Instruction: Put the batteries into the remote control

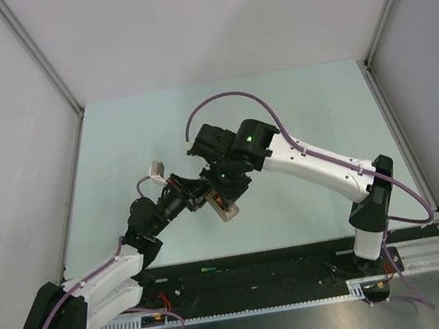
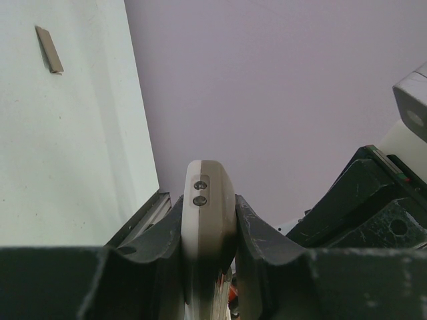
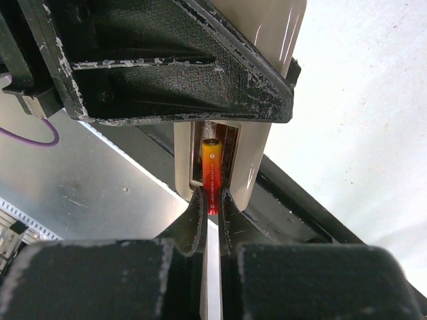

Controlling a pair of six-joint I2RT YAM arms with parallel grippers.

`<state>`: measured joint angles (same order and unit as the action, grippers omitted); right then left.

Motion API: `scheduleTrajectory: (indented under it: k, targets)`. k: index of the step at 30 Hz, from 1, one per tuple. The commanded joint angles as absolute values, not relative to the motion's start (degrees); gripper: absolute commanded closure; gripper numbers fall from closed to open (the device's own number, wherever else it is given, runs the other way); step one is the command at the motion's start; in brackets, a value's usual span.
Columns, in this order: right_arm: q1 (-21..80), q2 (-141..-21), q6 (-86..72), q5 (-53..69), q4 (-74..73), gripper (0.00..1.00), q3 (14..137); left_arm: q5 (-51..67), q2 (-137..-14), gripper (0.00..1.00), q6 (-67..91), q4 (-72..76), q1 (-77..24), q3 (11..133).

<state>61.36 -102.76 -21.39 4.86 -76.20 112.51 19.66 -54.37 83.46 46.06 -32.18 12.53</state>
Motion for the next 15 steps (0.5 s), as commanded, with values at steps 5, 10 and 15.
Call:
scheduleTrajectory:
  k: [5,10,15]
  targets:
    - [60.64,-103.53,-21.88,4.04,-80.60,1.00,112.15,19.95,-53.00,1.00,83.41,49.40,-32.25,14.06]
    - [61.00,-104.41,-22.76,4.13,-79.46,1.00,113.03,19.51,-52.91,1.00,82.97,49.39,-32.52,13.97]
    - [61.96,-105.90,-23.64,3.96,-78.84,1.00,114.69,19.07,-52.82,1.00,82.27,49.31,-32.70,13.97]
